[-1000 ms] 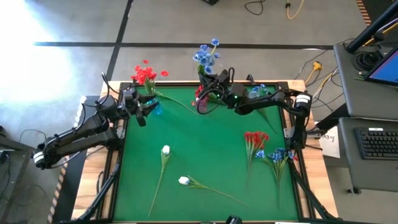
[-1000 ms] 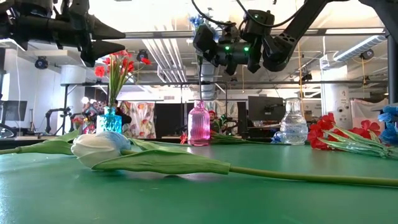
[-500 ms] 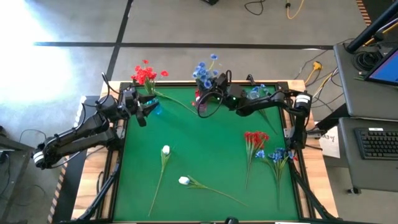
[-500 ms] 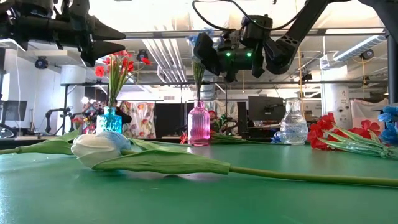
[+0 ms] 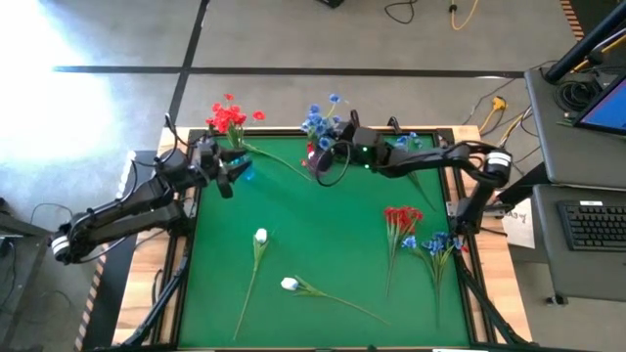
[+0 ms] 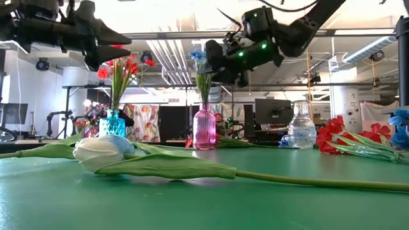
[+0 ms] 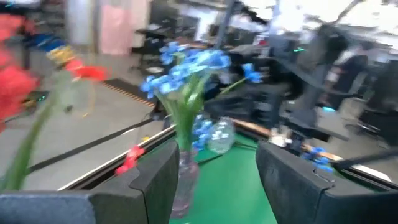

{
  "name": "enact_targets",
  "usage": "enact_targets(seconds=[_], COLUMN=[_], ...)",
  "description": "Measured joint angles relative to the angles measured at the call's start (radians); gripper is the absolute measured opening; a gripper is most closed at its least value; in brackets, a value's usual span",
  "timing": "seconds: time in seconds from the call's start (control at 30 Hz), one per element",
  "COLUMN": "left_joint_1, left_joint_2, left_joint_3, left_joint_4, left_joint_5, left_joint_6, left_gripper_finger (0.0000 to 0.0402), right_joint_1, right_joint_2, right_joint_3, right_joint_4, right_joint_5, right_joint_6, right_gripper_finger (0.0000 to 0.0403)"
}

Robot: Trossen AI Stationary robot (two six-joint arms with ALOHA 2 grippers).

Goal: Sort flowers into vase by color
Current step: Put the left blue flowers into the purple vase, then put the top red flowers into the blue vase

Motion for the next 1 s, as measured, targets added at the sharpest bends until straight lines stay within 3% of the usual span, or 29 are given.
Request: enact_targets(seconds=[0.17,0.33,0.53,0.67,0.83,1.0], left_joint_1=[-0.004,-0.03,-0.158,-0.259,-0.359,-0.439], left_joint_2=[0.078,0.107,0.149,0.188,0.231,0.26], left_joint_3=[0.056,0.196,0.332,0.375,0.415,0.453], left_joint_4=[-0.048,-0.278,-0.469,-0.581,-0.65,-0.696], left_joint_5=[-0.03,-0.004,-0.055,-0.133,-0.139,-0.14], left_joint_6=[-0.041,-0.106,-0.129,-0.195,-0.292,-0.349], left_gripper_finger=[0.0199,0.0199,0.0199,0.0199,0.0199,0.0199], right_joint_1=[0.0,0.003,0.021,0.043,0.081,0.125], right_joint_2=[-0.091,-0.172,-0.276,-0.327,-0.371,-0.382], right_joint_3=[0.003,0.003,0.003,0.003,0.003,0.003], right_joint_4=[-0.225,-0.44,-0.638,-0.711,-0.855,-0.998], right_joint_5=[-0.049,-0.05,-0.073,-0.074,-0.077,-0.198], right_joint_6=[0.047,0.098,0.125,0.138,0.207,0.342], right_gripper_finger=[0.0286,0.0306,0.0321,0.0325,0.032,0.0318])
